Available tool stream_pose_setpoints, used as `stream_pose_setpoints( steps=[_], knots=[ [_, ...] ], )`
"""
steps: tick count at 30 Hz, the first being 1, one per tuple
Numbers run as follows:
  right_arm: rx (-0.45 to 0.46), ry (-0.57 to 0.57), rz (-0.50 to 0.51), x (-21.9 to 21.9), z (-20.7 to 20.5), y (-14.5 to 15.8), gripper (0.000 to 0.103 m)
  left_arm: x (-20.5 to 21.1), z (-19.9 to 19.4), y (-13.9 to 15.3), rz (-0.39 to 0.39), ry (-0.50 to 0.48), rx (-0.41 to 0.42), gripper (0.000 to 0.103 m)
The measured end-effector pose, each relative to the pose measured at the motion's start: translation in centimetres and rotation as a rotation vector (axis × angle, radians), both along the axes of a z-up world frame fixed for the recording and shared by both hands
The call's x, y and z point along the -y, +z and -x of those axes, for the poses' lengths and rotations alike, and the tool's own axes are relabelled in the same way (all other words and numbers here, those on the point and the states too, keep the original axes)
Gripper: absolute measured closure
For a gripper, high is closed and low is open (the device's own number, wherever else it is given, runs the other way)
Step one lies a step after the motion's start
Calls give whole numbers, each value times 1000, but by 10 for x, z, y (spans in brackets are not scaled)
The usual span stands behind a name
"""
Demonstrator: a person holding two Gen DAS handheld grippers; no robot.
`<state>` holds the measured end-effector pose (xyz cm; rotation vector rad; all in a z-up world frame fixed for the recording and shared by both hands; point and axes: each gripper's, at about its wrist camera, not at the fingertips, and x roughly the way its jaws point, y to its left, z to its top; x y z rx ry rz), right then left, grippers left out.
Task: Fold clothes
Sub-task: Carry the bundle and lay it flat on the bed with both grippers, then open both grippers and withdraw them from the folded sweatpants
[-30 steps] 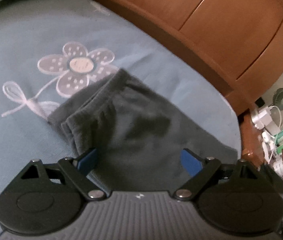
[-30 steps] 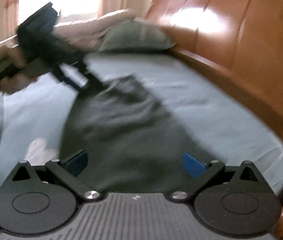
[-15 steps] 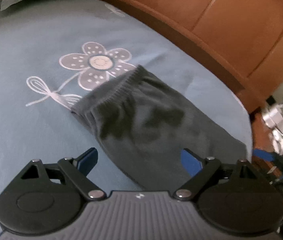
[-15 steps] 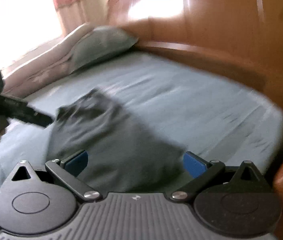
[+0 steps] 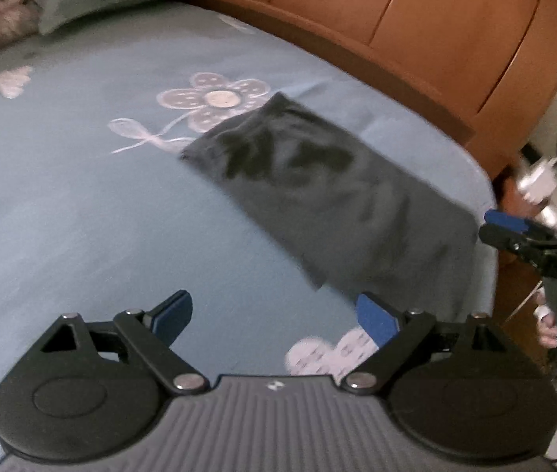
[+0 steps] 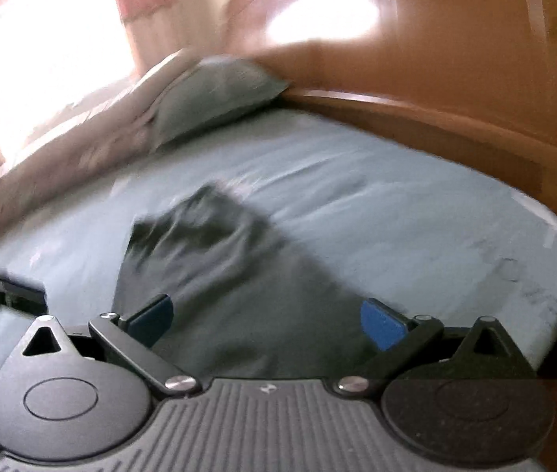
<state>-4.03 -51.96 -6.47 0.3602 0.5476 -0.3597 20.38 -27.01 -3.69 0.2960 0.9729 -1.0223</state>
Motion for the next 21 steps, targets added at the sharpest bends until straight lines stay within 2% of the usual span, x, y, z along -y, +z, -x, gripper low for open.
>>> stream_pose_setpoints(
  steps=[3, 5, 7, 9, 10, 14, 17, 21],
  knots=[
    [-128, 9, 79, -14, -19, -25, 0, -18, 18, -1, -40, 9, 72, 12],
    [-156, 10, 146, -28, -24, -23, 0, -31, 31, -1, -67, 9, 122, 12],
    [-133, 46, 175, -43, -21, -12, 0, -44, 43, -2, -73, 11, 154, 10],
    [-108, 86, 212, -59, -18, -3, 0, -56, 53, -4, -71, 26, 164, 9],
    [-124, 97, 237, -67, -17, -3, 0, -60, 57, -6, -70, 38, 161, 9],
    [-253, 102, 348, -97, -20, -17, 0, -78, 72, -10, -61, 103, 160, 9],
    [-271, 127, 381, -112, -17, -22, 0, -88, 82, -14, -64, 153, 174, 9],
    [-195, 148, 395, -110, -18, 2, 0, -98, 92, -16, -69, 198, 201, 9]
  ],
)
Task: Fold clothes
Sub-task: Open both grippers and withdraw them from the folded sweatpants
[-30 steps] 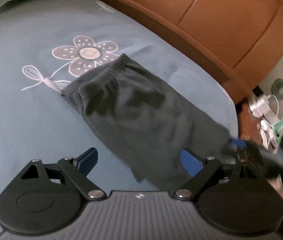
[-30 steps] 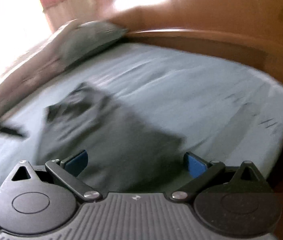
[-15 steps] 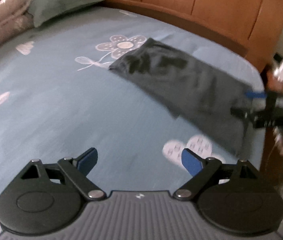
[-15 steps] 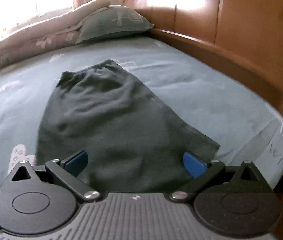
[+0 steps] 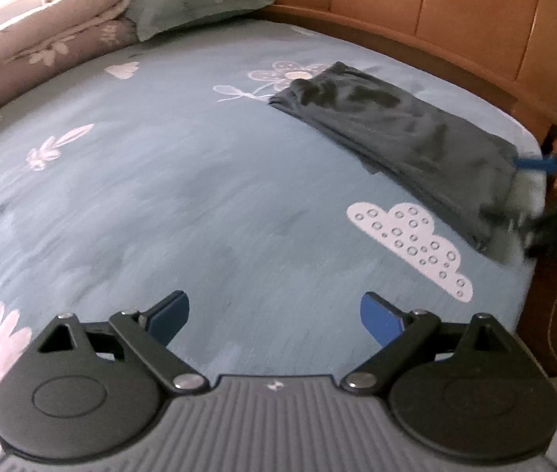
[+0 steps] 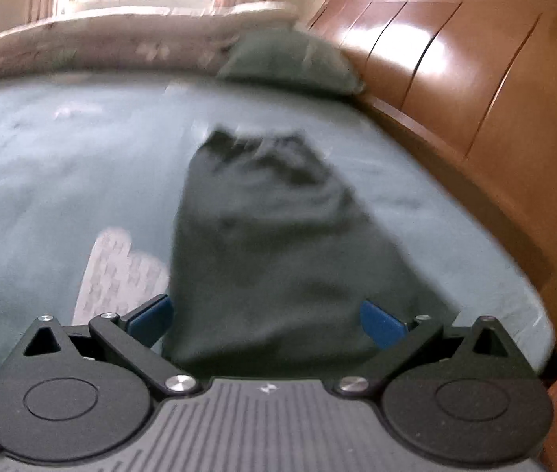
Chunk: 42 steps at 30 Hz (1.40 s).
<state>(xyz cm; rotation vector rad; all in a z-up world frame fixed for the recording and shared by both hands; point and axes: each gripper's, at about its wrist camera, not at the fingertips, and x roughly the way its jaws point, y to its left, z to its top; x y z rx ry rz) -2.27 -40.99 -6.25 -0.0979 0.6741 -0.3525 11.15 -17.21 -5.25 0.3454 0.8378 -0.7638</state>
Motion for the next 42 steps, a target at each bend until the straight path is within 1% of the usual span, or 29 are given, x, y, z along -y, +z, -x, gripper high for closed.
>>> stream_pose_setpoints(
  steps=[1, 3, 8, 11, 13, 15, 17, 18, 20, 22, 23, 29, 30, 32, 33, 35, 37, 40, 42],
  knots=[
    [16, -7, 5, 3, -3, 6, 0, -2, 2, 0, 2, 10, 6, 9],
    [41, -8, -17, 14, -17, 12, 0, -6, 2, 0, 9, 24, 5, 9],
    [31, -3, 31, 37, -70, 14, 0, -15, -1, -3, 21, 62, -1, 8],
    [-3, 5, -33, 57, -102, -3, 0, -21, -4, -7, 24, 84, -17, 8],
    [-68, 48, -170, 70, -119, -20, 0, -24, -5, -9, 24, 89, -27, 8],
    [-40, 24, -186, 73, -118, -21, 0, -26, -5, -11, 26, 94, -27, 8],
    [-9, 19, -183, 67, -109, -12, 0, -28, -6, -11, 30, 99, -23, 8],
    [15, 23, -179, 63, -104, -8, 0, -29, -6, -11, 33, 101, -18, 8],
    [47, 69, -203, 58, -99, -7, 0, -30, -6, -12, 42, 102, -7, 8],
    [13, 93, -253, 60, -109, -17, 0, -32, -7, -13, 54, 106, -3, 8],
    [-11, 86, -259, 61, -115, -24, 0, -32, -7, -13, 55, 115, 0, 8],
    [15, 135, -237, 52, -124, -4, 0, -41, -11, -9, 65, 170, 54, 8],
    [19, 135, -236, 53, -128, -2, 0, -41, -12, -9, 67, 172, 55, 6],
    [-20, 99, -236, 58, -141, -12, 0, -42, -15, -9, 68, 173, 50, 6],
    [-57, 82, -264, 61, -146, -20, 0, -42, -15, -8, 71, 174, 52, 6],
    [-68, 77, -252, 61, -150, -23, 0, -42, -14, -6, 74, 169, 63, 6],
    [-81, 78, -253, 56, -150, -16, 0, -42, -13, -5, 66, 160, 81, 5],
    [-46, 78, -266, 55, -146, -6, 0, -40, -13, -5, 49, 157, 101, 5],
    [-31, 73, -260, 56, -146, -2, 0, -40, -13, -4, 52, 157, 100, 5]
  ],
)
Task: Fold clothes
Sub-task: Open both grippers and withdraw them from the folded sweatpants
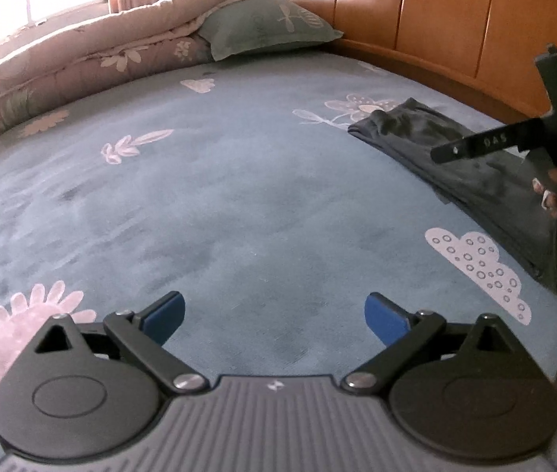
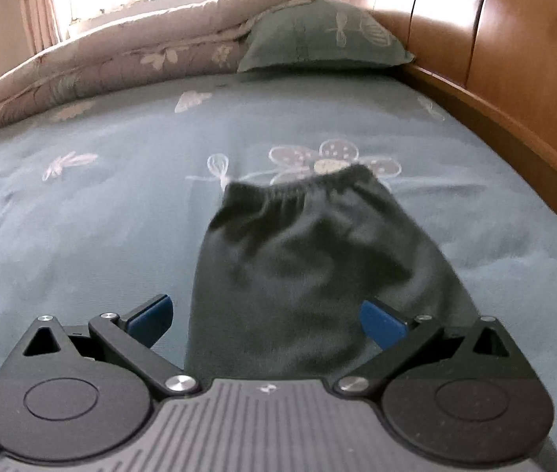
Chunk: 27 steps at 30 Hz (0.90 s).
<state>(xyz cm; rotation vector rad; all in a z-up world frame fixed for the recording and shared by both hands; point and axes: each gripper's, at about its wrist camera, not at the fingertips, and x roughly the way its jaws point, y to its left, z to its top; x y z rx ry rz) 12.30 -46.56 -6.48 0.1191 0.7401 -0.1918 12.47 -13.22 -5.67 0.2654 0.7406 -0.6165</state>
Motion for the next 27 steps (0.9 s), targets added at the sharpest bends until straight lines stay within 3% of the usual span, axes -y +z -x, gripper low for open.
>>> stream_pose_setpoints(
  steps=[11, 14, 17, 22, 24, 27],
  knots=[
    [45, -15, 31, 17, -44, -2, 0, 3, -2, -2, -3, -18, -6, 5],
    [-9, -28, -23, 28, -69, -21, 0, 5, -3, -3, 5, -16, -13, 5],
    [-13, -18, 1, 30, -79, -22, 0, 5, -3, -6, 4, -18, -22, 5],
    [82, 11, -63, 24, -76, 0, 0, 4, -4, -8, 3, -32, -31, 5],
    [39, 22, -80, 21, -92, -10, 0, 4, -4, -8, 3, -34, -34, 5],
    [-27, 16, -10, 17, -116, -26, 0, 4, -3, -7, 3, -36, -34, 5]
  ],
)
